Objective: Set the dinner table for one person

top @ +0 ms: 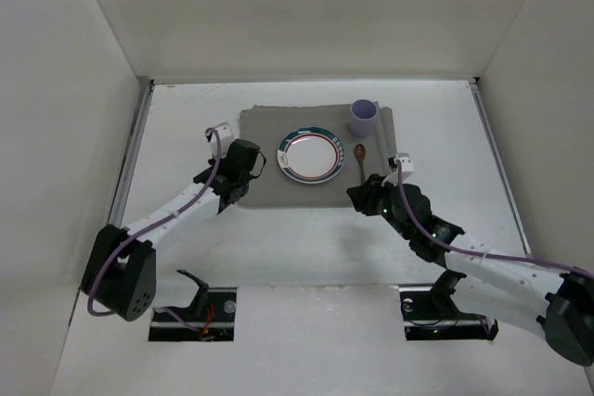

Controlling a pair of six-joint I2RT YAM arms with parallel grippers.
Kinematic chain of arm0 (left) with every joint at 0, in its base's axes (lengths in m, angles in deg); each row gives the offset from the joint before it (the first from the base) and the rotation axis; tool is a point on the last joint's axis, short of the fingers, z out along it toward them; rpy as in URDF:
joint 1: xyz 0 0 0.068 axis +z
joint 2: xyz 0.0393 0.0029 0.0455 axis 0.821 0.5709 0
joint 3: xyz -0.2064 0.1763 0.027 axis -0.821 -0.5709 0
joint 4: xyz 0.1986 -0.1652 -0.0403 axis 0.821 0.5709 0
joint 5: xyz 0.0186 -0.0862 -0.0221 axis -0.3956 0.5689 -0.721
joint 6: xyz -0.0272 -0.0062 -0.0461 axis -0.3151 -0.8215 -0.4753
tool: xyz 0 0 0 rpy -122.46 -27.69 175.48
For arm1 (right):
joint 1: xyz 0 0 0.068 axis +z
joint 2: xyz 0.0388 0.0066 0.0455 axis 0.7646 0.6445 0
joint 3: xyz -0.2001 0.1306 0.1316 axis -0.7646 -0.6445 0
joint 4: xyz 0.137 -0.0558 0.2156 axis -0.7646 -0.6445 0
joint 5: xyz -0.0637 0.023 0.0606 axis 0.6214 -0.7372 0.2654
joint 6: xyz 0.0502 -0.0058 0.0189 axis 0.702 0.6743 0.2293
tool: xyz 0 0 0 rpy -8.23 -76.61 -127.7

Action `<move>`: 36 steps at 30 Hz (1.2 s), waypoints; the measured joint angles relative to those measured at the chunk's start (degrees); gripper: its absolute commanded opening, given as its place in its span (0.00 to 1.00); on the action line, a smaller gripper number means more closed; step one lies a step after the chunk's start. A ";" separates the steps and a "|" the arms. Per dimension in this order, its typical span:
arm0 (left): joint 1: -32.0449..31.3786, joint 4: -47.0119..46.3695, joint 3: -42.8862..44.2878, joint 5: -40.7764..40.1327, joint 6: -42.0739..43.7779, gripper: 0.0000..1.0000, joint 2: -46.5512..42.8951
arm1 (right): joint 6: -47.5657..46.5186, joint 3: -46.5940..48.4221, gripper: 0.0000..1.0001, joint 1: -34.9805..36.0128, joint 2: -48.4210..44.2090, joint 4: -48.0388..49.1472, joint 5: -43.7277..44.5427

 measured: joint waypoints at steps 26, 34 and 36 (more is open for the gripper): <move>-4.07 -12.17 13.25 5.09 15.17 0.06 27.45 | -0.61 0.00 0.41 1.05 -0.04 0.00 1.73; -3.82 -12.44 13.22 5.40 15.58 0.14 28.81 | -0.70 0.00 0.52 1.11 -0.02 0.00 2.05; -3.82 -12.81 13.14 5.42 15.82 0.19 28.81 | -0.81 0.00 0.53 1.11 -0.02 0.02 2.12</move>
